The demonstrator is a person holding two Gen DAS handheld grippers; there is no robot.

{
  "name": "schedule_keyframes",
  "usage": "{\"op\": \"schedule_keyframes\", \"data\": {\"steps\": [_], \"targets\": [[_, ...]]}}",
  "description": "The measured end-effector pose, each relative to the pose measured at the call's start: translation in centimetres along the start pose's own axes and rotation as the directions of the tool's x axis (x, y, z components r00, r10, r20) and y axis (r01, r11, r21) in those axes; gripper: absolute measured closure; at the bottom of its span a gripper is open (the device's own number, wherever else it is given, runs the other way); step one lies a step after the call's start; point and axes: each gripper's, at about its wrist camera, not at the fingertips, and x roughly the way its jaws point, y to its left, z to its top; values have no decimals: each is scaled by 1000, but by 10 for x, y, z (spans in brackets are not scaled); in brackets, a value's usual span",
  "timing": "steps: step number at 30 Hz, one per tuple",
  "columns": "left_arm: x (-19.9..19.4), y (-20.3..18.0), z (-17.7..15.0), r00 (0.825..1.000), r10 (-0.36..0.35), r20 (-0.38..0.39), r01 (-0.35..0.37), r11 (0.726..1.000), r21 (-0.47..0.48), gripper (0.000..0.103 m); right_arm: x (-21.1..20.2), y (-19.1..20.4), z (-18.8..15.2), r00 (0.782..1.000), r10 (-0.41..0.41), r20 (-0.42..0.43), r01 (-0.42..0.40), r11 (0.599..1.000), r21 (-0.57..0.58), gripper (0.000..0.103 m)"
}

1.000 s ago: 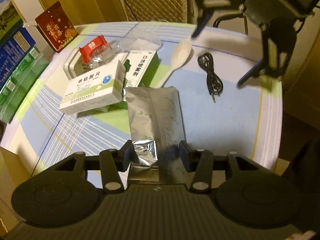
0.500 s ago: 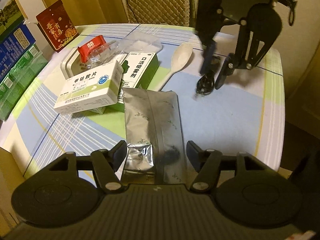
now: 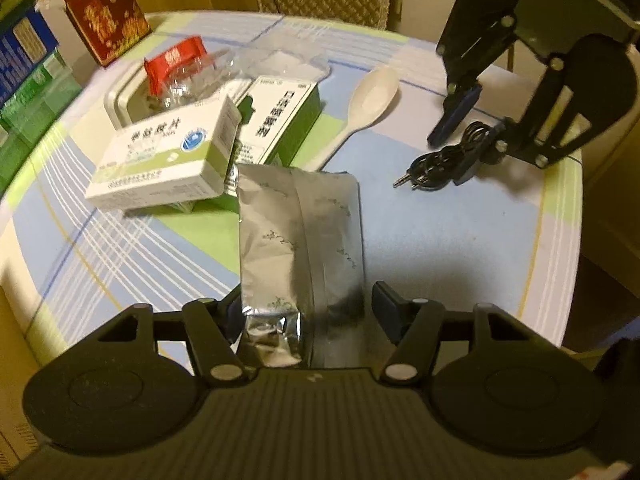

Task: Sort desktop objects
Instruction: 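Lift the foil pouch and black cable and carry both toward the cardboard box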

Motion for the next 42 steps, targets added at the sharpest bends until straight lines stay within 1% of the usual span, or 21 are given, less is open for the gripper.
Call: {"op": "schedule_keyframes", "data": {"steps": [2,4,8,12,14,15,17,18,20,23,26,31,36,42], "targets": [[4,3,3,1000,-9,-26,8,1000,-22,47,-3,-5,-3,1000,5,3,-5,1000,20,69],[5,7,5,999,-24,-42,22,999,-45,52,-3,-9,-8,1000,15,8,-15,999,50,69],[5,9,7,996,-52,-72,47,996,-69,59,-4,-14,-9,999,40,12,-41,993,108,69],[7,13,11,992,-69,-102,59,993,-97,59,-5,-13,-9,999,49,7,-50,992,119,71],[9,14,15,990,-73,-120,62,994,-94,56,-6,-11,-8,999,54,0,-54,992,117,71],[10,14,17,989,-69,-129,58,994,-90,53,-6,-10,-8,998,55,-4,-54,992,115,71],[11,14,19,988,-73,-138,60,993,-98,53,-5,-10,-7,999,52,-7,-51,991,122,74],[12,15,20,987,-77,-140,62,992,-106,53,-6,-10,-8,999,52,-9,-50,991,124,76],[13,18,20,986,-87,-143,68,989,-129,53,-6,-9,-8,999,48,-9,-47,991,122,91],[12,17,19,986,-87,-145,67,988,-138,54,-6,-8,-9,999,44,-7,-43,991,124,92],[11,15,19,987,-80,-142,59,988,-142,59,-8,-3,-12,1000,27,-1,-27,991,128,93],[4,11,19,989,-67,-129,48,988,-146,71,-15,-1,-17,1000,1,25,-6,981,192,93],[-7,10,18,990,-62,-126,43,987,-154,73,-29,0,-23,999,-8,46,-3,970,243,93],[-24,10,17,992,-62,-110,40,982,-186,73,-48,2,-23,996,-45,74,19,949,315,93]]}}
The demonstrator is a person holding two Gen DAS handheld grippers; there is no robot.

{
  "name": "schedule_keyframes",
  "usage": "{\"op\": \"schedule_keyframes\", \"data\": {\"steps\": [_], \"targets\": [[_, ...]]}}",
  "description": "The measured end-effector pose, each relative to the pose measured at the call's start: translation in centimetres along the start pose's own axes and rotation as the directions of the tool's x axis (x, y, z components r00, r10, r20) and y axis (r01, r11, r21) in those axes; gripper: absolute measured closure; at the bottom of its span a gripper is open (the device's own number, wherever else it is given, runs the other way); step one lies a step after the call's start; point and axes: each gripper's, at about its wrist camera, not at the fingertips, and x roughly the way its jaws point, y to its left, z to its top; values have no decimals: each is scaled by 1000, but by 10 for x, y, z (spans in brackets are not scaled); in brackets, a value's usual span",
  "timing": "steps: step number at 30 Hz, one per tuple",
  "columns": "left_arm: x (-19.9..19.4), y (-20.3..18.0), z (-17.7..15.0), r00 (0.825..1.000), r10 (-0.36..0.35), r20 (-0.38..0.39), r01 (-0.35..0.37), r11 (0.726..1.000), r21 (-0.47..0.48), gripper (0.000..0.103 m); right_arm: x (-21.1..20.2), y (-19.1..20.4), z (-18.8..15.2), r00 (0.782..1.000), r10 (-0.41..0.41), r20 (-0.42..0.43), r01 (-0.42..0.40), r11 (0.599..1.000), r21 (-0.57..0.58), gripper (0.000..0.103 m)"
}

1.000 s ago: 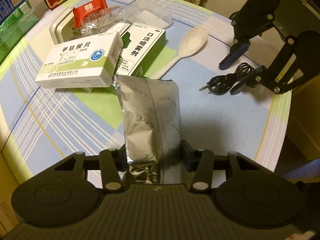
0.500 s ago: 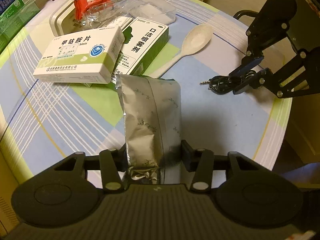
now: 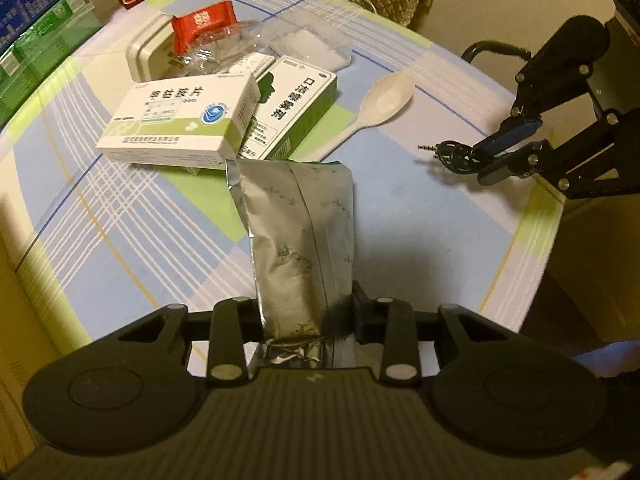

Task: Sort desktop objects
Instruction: 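Lift the foil pouch and black cable and carry both toward the cardboard box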

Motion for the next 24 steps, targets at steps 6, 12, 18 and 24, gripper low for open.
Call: {"op": "schedule_keyframes", "data": {"steps": [6,12,18,24], "targets": [[-32,2,0,999,41,27,-40,998,-40,73,-25,7,17,997,-40,59,35,996,82,93],[-71,12,-4,994,88,67,-81,992,-101,73,-49,29,45,991,-37,131,23,994,110,93],[-115,25,-17,985,142,101,-125,979,-159,73,-65,62,79,983,-17,185,5,998,65,93],[-159,45,-36,973,194,122,-163,960,-225,73,-73,97,116,971,19,238,-21,1000,6,93]]}}
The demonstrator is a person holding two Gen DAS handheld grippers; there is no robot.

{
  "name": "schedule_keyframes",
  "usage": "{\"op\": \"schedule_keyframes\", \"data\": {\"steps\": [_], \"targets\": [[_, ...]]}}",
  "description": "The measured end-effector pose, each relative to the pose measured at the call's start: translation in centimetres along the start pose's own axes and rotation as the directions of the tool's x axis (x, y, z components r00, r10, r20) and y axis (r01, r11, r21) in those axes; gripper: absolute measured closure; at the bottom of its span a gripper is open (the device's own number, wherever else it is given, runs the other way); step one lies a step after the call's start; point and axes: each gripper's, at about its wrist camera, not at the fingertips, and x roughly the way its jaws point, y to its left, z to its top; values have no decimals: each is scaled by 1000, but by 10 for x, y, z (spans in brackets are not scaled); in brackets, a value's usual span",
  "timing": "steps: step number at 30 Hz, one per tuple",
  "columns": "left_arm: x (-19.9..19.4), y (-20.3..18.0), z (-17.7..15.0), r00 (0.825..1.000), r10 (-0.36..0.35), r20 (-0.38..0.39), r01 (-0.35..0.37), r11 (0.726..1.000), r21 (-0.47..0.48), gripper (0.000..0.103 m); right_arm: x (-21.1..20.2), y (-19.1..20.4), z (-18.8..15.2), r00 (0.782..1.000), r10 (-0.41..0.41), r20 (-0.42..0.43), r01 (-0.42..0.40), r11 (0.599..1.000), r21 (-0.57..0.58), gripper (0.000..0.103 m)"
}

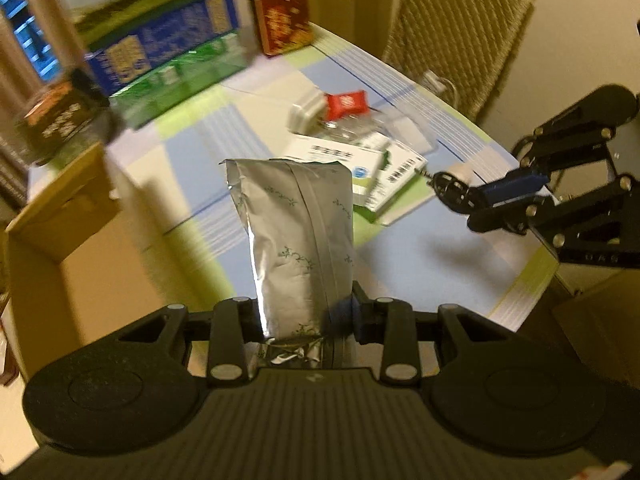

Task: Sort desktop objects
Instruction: 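Lift the foil pouch and black cable and carry both toward the cardboard box, then lower the pouch and cable into the box and open both tools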

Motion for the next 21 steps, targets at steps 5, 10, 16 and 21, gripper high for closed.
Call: {"op": "schedule_keyframes", "data": {"steps": [5,10,16,21], "targets": [[-29,28,-10,999,50,6,-50,997,-51,73,5,29,29,999,28,30,-26,999,-40,93],[-53,56,-25,995,102,4,-101,990,-102,73,15,51,56,998,54,43,-51,997,-62,93],[-75,96,-44,985,171,-13,-171,972,-164,73,34,73,90,996,75,48,-71,995,-67,93],[-88,131,-55,980,201,-7,-197,954,-226,73,56,94,116,994,97,39,-94,992,-85,93]]}}
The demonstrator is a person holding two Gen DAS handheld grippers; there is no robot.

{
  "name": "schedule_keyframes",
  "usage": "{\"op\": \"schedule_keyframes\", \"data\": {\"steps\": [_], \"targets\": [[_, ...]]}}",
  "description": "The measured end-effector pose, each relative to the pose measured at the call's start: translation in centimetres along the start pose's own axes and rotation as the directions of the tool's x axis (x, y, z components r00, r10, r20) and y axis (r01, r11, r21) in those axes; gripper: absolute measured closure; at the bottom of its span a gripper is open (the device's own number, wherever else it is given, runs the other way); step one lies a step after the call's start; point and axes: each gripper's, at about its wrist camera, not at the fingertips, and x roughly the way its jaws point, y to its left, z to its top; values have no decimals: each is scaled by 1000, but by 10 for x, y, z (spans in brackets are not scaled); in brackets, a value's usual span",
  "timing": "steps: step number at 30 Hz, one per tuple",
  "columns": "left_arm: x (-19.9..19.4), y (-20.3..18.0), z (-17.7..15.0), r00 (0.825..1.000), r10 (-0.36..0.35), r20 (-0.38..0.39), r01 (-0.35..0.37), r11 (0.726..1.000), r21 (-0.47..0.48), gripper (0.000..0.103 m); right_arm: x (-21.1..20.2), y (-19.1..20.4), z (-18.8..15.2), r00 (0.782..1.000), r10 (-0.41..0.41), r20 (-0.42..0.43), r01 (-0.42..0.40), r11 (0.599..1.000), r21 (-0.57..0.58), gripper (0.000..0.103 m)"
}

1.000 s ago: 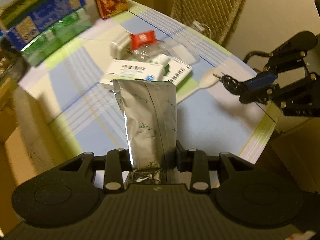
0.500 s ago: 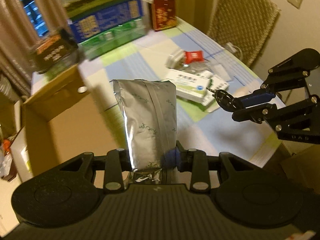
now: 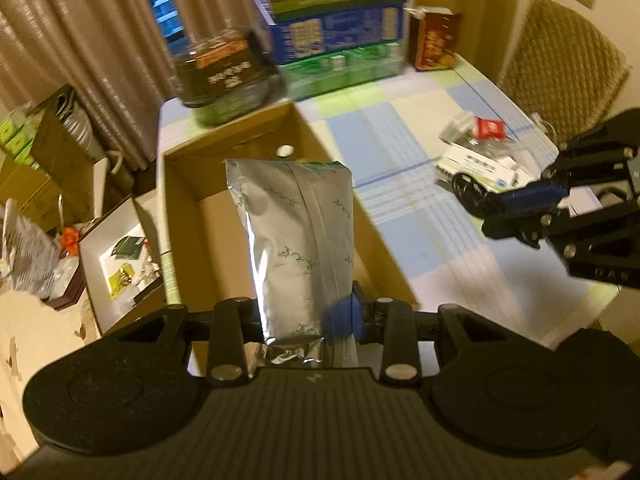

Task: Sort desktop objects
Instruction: 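Lower the pouch and cable into the box and open both tools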

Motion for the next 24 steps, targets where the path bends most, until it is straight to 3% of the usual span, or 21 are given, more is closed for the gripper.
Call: {"op": "schedule_keyframes", "data": {"steps": [12,24], "targets": [[36,49,15,1000,-14,24,16,996,-85,73,70,11,27,999,21,-50,-21,1000,6,93],[92,66,15,998,-49,30,53,988,-144,73,110,-3,33,998,5,-68,-1,999,46,93]]}}
